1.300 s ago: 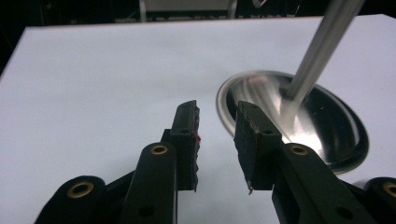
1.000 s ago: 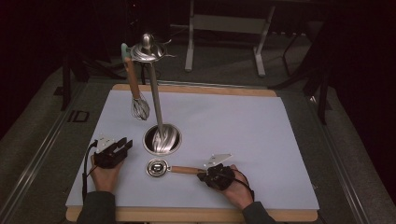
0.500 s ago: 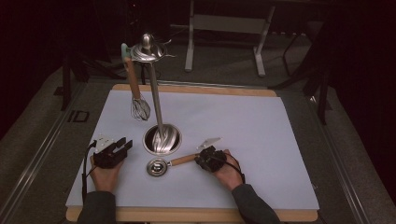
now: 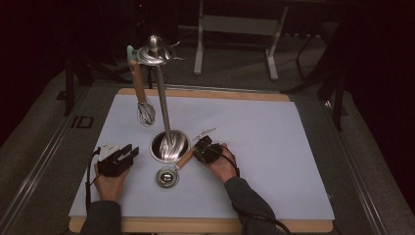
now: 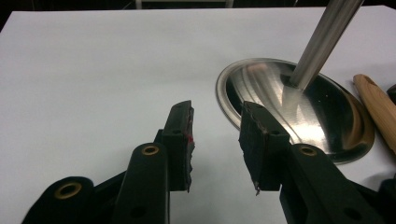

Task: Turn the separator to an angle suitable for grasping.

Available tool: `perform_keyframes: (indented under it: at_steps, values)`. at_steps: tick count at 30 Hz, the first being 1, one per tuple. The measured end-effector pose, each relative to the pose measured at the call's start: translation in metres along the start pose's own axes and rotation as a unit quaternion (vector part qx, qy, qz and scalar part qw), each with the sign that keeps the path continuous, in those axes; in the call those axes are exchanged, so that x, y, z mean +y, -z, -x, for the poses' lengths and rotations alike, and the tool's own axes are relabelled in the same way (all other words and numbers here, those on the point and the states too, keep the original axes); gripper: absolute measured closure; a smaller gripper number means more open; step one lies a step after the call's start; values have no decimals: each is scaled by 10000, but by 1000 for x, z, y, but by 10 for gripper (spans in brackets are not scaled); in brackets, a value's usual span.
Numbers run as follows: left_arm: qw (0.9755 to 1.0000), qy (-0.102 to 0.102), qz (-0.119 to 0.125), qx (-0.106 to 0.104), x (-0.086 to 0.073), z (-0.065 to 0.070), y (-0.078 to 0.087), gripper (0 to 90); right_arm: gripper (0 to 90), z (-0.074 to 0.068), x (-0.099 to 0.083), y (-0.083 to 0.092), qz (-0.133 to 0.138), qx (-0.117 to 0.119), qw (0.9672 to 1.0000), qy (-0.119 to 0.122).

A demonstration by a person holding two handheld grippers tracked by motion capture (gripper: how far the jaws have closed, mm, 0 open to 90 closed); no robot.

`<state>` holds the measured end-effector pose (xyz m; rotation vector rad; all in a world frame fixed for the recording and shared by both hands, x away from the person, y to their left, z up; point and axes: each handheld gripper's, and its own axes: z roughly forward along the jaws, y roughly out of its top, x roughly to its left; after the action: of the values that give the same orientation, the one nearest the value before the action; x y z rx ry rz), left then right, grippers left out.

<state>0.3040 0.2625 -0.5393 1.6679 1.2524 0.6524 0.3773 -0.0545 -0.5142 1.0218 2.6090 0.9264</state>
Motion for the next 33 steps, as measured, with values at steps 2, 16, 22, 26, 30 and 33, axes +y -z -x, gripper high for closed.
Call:
perform_keyframes:
  at_steps: [2,16,22,26,30,33]
  values:
    - [10000,3,-3,6,0,0,0,646,898,-8,0,4,118,99,9999,20]
    - [10000,8,2,8,0,0,0,642,891,-65,19,-13,215,726,9961,453]
    - [10000,12,12,-7,0,0,1,642,892,-84,30,-30,77,815,9952,545]
    - [10000,21,8,-11,0,-1,1,641,892,-96,35,-38,15,851,9940,681]
    - [10000,23,8,-12,0,-1,1,640,891,-105,36,-43,-75,873,9929,801]
    - [10000,20,2,-11,0,-1,1,640,891,-108,37,-46,-154,852,9923,885]
